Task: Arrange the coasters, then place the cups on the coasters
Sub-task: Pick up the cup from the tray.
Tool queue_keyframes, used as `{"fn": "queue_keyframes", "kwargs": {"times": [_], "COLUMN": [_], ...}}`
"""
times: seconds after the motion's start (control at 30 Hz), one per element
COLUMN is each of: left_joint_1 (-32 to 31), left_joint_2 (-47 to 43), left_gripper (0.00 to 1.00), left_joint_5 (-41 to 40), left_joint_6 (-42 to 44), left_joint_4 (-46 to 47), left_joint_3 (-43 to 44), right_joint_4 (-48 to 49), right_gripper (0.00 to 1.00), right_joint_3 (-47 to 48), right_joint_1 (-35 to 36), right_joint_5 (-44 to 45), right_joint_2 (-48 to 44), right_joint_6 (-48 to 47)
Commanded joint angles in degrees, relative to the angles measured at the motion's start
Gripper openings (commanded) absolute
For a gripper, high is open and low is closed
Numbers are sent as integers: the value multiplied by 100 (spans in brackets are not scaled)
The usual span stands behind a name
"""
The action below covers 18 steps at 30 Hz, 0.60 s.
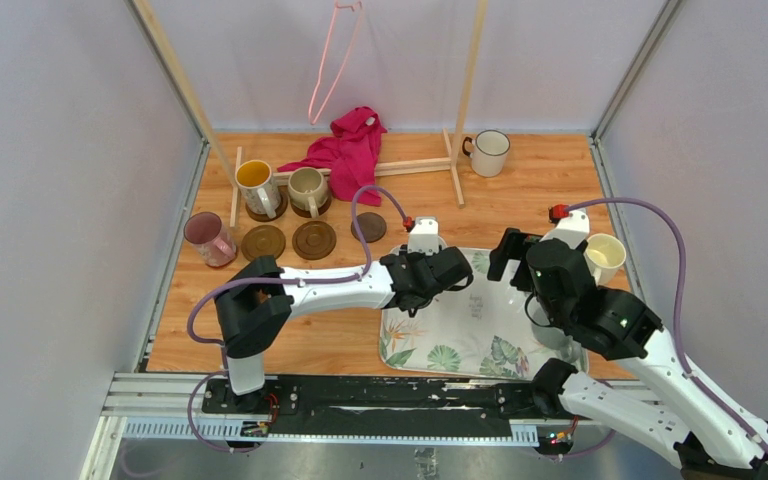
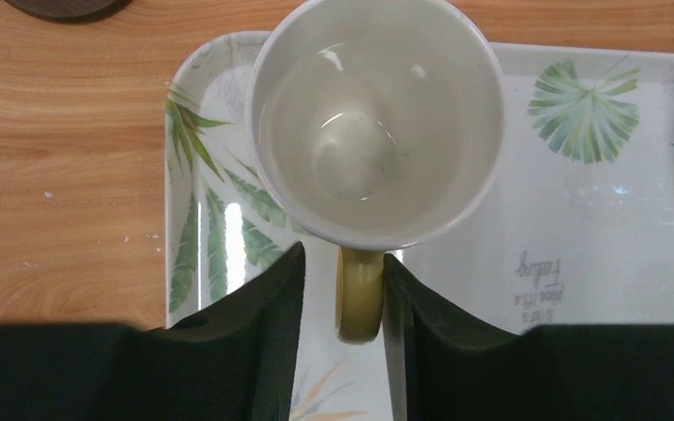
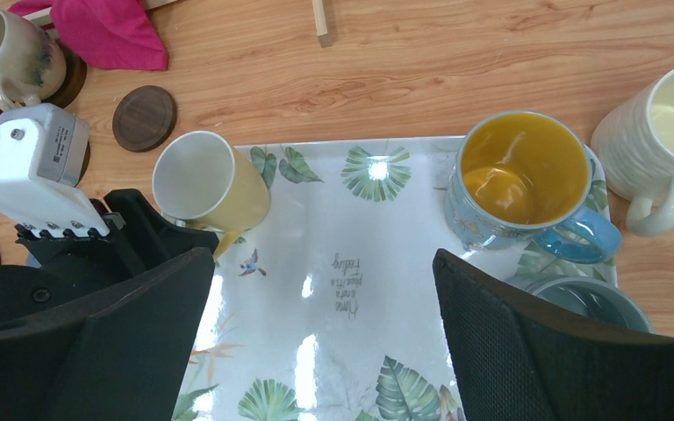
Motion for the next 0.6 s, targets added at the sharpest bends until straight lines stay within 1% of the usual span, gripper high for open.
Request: {"fn": "queue_keyframes", "kwargs": {"times": [0.0,0.07,0.17,0.2,0.3,0.37,0.4,0.57], "left_joint_1": [54,62,101,108,129,141,142,151], "left_joint_2": [31,69,110,109,80,-46,-137,-740], "left_gripper": [34,28,24,21,11,2,0,0], "left_joint_5": [-258,-215,-145,-130,-70,-34,-23,-53], "left_joint_6": [198,257,333,388,604,744,826,1220], "left_joint_4": [232,236,297,326,435,538,628,1089], "left_joint_3": [-86,-67,-72,-75,-108,-200,-277,-795], "right_joint_4": [-59,-38,-18,-10,-9,-9,-4,32], "right_gripper": [100,100,100,100,100,100,100,100], "right_joint_3": [-41,-43,-39,-28,-27,-38,-38,-73], "right_joint_1": [13,14,12,10,15,18,11,15], "right_joint_5": [152,142,124,116,106,105,106,115], "right_joint_2": [34,71,113,124,157,162,162,161], "right_joint_6": [-19,-17,-18,-25,-25,-25,-25,-8]}}
